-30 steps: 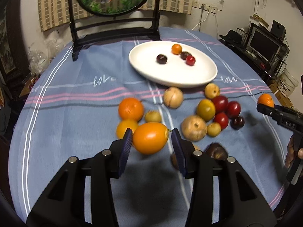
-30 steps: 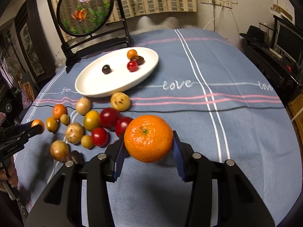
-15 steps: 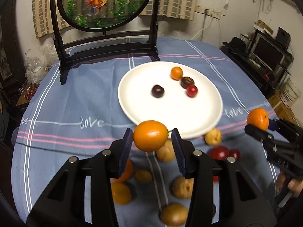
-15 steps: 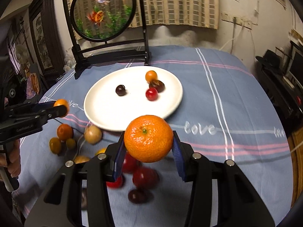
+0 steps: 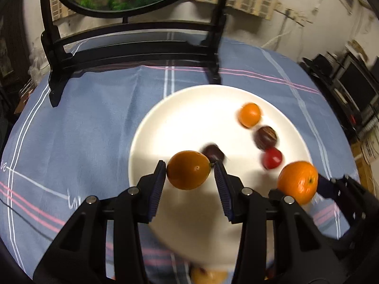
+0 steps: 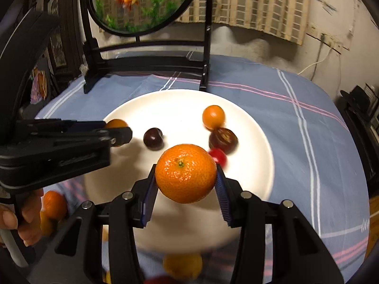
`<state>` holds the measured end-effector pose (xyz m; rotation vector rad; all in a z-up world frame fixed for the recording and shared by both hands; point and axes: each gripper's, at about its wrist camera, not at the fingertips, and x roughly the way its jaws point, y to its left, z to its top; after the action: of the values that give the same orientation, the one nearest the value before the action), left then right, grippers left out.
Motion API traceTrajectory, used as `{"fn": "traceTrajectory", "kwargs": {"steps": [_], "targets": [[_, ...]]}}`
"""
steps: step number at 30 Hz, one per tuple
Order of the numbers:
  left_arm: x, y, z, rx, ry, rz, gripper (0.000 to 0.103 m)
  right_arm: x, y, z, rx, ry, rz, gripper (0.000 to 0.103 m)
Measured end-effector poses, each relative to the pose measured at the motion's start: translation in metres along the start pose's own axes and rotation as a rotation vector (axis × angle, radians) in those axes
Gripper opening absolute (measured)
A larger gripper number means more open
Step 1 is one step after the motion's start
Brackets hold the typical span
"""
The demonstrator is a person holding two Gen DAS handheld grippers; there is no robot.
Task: Organize fruits
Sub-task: 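Carry both oranges onto the white plate and open both tools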
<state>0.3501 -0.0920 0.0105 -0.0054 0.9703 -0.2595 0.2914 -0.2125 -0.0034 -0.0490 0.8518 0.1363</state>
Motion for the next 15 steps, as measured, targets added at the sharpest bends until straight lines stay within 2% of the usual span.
{"fn": "traceTrajectory", "kwargs": {"steps": [3,6,7,8,9,11,15], "targets": [[0.015,0.002,0.008,-0.007,0.001,0.023,0.043,0.019,0.000,0.009,-0.001,0.022,-0.007,0.046],[0.025,0.006,0.016,-0.020,-0.008,0.036,0.044,0.028,0.003,0.020,-0.025,0.040,-0.085,0.047],[0.024,0.008,0.017,-0.034,-0.016,0.031,0.049,0.026,0.004,0.022,-0.035,0.023,-0.102,0.049],[0.022,0.010,0.018,-0.047,-0.027,0.026,0.056,0.020,0.004,0.024,-0.036,-0.012,-0.095,0.050],[0.018,0.012,0.019,-0.058,-0.042,0.024,0.068,0.015,0.002,0.024,-0.025,-0.025,-0.072,0.052],[0.004,0.014,0.019,-0.065,-0.078,0.027,0.071,0.003,-0.004,0.024,0.016,-0.049,-0.031,0.053],[-0.020,0.018,0.014,-0.089,-0.096,0.000,0.073,-0.023,-0.015,0.023,0.073,-0.071,0.003,0.053]]}}
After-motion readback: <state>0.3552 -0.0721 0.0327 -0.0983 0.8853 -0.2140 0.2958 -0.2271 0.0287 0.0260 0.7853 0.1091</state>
